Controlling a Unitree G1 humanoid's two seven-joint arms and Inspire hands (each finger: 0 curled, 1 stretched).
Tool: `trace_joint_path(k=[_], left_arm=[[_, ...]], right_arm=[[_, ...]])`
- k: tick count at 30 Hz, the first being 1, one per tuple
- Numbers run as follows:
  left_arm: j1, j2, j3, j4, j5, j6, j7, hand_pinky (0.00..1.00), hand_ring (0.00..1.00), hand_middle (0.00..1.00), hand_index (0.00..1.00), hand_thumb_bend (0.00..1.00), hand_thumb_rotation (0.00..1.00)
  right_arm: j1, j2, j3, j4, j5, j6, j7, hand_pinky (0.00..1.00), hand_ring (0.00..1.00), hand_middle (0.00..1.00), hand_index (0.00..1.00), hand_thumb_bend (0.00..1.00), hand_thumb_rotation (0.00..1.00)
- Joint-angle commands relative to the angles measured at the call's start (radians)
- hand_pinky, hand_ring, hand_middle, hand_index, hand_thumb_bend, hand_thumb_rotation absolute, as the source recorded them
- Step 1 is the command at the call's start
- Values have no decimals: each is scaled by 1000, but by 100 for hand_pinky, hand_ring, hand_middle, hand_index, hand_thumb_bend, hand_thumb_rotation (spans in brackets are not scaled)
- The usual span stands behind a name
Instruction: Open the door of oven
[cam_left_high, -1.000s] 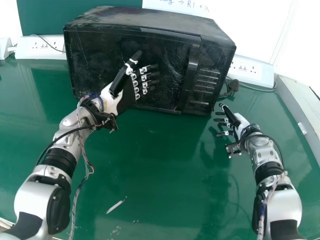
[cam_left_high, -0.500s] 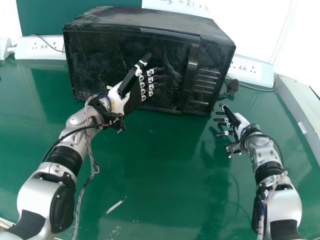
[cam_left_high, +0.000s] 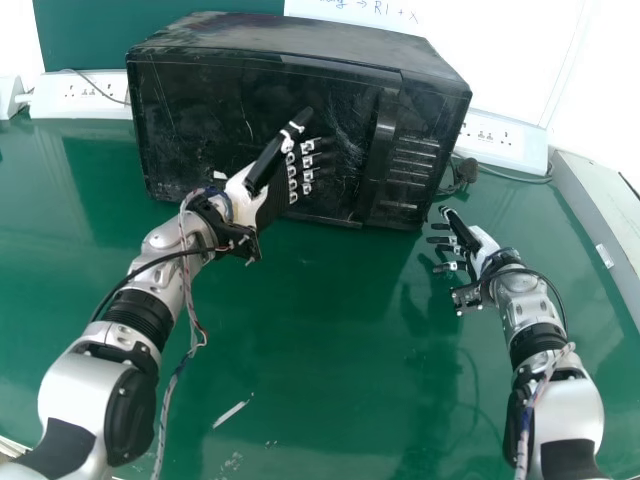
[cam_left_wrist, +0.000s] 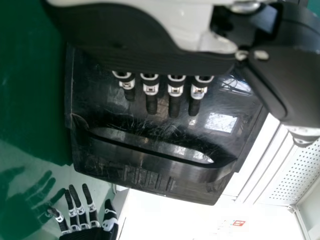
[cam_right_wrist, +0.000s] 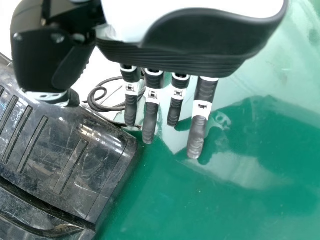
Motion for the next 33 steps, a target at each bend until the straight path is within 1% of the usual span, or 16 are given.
trace_joint_path(k=[1, 6, 8, 12, 15, 22, 27, 33], left_arm=[[-25, -18, -8, 15, 14, -3, 6, 100, 100, 100, 100, 100, 100], [-31, -24, -8, 23, 28, 4, 18, 100, 100, 100, 100, 100, 100], [-32, -29, -9, 24, 35, 4, 23, 100, 100, 100, 100, 100, 100], [-29, -37, -15, 25, 52, -4, 31, 100, 100, 100, 100, 100, 100], [-32, -43, -15, 27, 59, 1, 45, 100, 100, 100, 100, 100, 100], [-45, -55, -13, 33, 67, 4, 79, 100, 100, 100, 100, 100, 100], [-54, -62, -11, 40, 71, 11, 104, 100, 100, 100, 100, 100, 100], [-61, -74, -18, 46, 87, 14, 122, 100, 100, 100, 100, 100, 100]], right_arm=[[55, 27, 6, 39, -10, 54, 13, 62, 71, 73, 84, 61, 100], [59, 26, 10, 39, -14, 47, 20, 61, 71, 72, 84, 62, 100], [60, 27, 11, 39, -16, 44, 17, 63, 71, 72, 83, 63, 100], [57, 26, 11, 39, -15, 50, 19, 62, 70, 72, 83, 62, 100], [56, 27, 8, 40, -12, 53, 18, 64, 72, 73, 84, 62, 100], [56, 29, 5, 39, -10, 55, 2, 60, 69, 70, 82, 63, 100], [59, 26, 10, 38, -14, 42, 18, 63, 72, 73, 84, 63, 100], [61, 26, 7, 39, -11, 42, 21, 61, 71, 71, 83, 63, 100]])
